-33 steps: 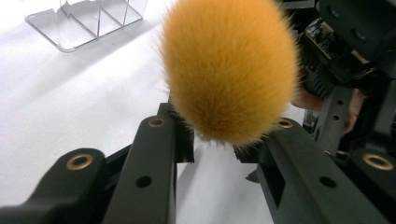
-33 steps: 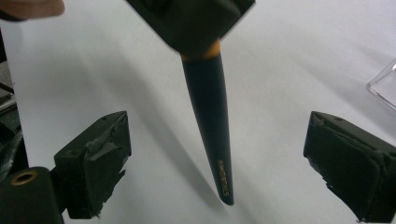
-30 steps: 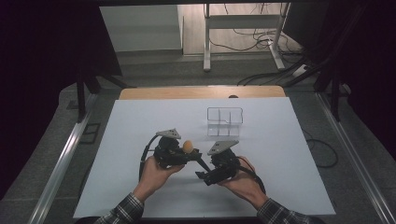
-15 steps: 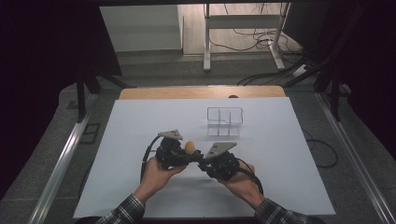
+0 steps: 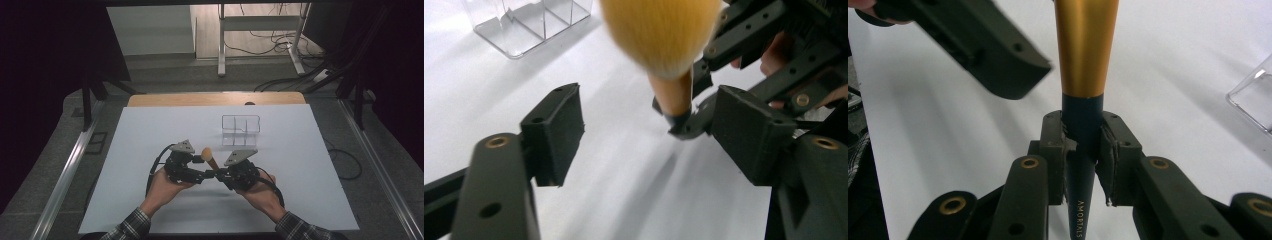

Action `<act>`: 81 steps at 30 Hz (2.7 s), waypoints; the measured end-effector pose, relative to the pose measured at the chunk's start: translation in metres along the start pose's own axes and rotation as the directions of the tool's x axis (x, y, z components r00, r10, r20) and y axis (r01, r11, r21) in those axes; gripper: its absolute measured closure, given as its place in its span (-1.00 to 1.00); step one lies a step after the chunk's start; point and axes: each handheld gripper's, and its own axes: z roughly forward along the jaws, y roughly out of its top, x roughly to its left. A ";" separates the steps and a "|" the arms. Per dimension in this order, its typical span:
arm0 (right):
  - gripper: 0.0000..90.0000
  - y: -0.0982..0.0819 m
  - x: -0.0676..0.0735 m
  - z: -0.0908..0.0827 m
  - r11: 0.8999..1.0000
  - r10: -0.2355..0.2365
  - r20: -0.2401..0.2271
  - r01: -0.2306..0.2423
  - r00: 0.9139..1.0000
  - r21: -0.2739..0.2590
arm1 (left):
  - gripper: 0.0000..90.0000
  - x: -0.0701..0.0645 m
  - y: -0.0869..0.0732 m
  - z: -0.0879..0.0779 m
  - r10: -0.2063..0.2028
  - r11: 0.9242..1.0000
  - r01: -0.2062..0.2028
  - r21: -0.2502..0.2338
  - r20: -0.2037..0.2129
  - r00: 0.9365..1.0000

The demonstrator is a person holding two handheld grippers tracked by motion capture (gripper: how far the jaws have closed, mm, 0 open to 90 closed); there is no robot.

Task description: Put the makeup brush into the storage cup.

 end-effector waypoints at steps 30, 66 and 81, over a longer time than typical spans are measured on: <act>0.64 -0.005 -0.009 -0.011 1.000 0.012 0.024 -0.012 1.000 -0.020 | -0.81 0.007 -0.020 -0.014 0.043 0.995 -0.033 0.093 -0.106 0.993; 0.64 -0.009 -0.030 -0.030 0.995 0.068 0.045 -0.064 0.997 -0.071 | -1.00 0.017 -0.052 -0.033 0.055 0.986 -0.011 0.166 -0.261 0.964; 0.64 -0.011 -0.041 -0.038 0.991 0.097 0.062 -0.091 0.993 -0.094 | -1.00 0.016 -0.067 -0.045 0.054 0.985 -0.005 0.175 -0.280 0.959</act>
